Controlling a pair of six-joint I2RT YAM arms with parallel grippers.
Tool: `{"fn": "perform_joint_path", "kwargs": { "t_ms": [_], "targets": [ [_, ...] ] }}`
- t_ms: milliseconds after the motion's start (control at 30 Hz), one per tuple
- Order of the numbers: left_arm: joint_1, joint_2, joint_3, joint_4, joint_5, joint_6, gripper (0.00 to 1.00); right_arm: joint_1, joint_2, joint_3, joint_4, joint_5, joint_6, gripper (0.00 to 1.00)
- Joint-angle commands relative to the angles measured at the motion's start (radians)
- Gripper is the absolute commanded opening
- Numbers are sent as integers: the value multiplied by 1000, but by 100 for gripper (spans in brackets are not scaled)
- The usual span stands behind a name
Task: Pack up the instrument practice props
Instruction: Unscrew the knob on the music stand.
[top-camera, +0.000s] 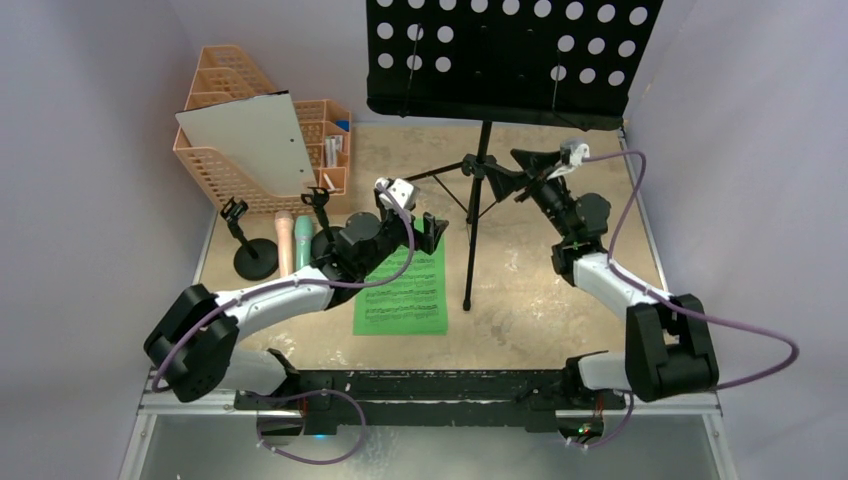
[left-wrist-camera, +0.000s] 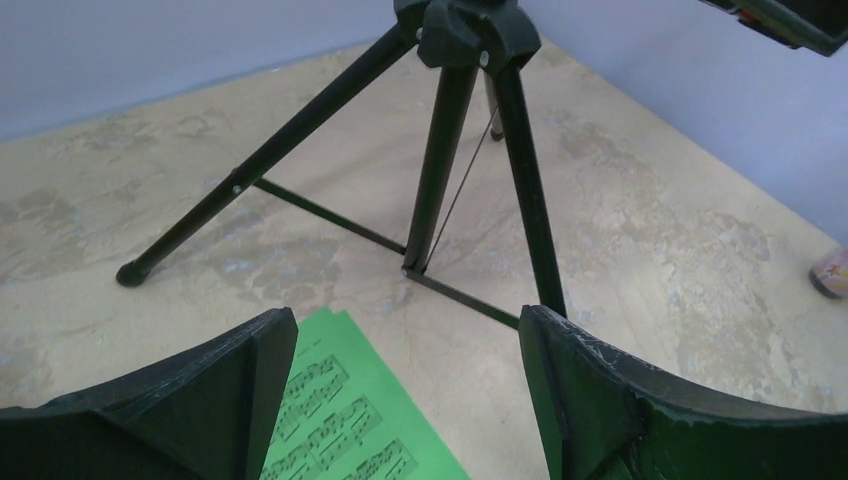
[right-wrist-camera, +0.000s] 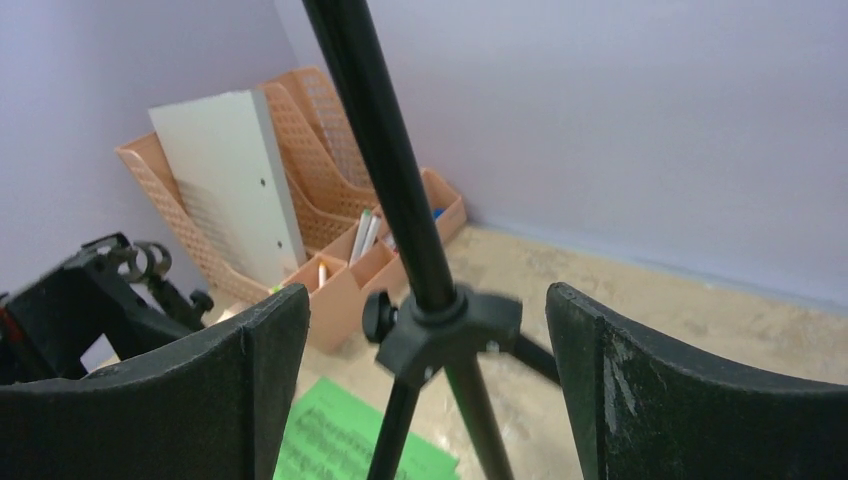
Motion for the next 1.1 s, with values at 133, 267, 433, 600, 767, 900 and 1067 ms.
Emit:
{"fn": "perform_joint_path", "kwargs": {
  "t_ms": [133, 267, 433, 600, 767, 900, 1067],
  "targets": [
    [87, 103, 110, 234, 195, -28, 85, 55, 141, 182, 133, 61, -62, 82],
    [120, 149, 122, 320, 267, -44, 82, 66, 205, 202, 170, 65, -59, 73],
    [154, 227, 150, 404, 358, -49, 80, 73, 264, 230, 188, 60, -62, 59],
    [179, 300, 156, 516, 423, -29, 79, 73, 299, 241, 200, 64, -71, 41],
    [185, 341, 154, 597, 501, 63, 78, 72, 254, 212, 121, 53, -95, 17],
    [185, 378, 177, 625, 566, 150, 79, 66, 196, 175, 44, 79, -133, 0],
    [179, 422, 214, 638, 600, 302, 80, 42, 153, 141, 6, 36, -124, 0]
  ]
}}
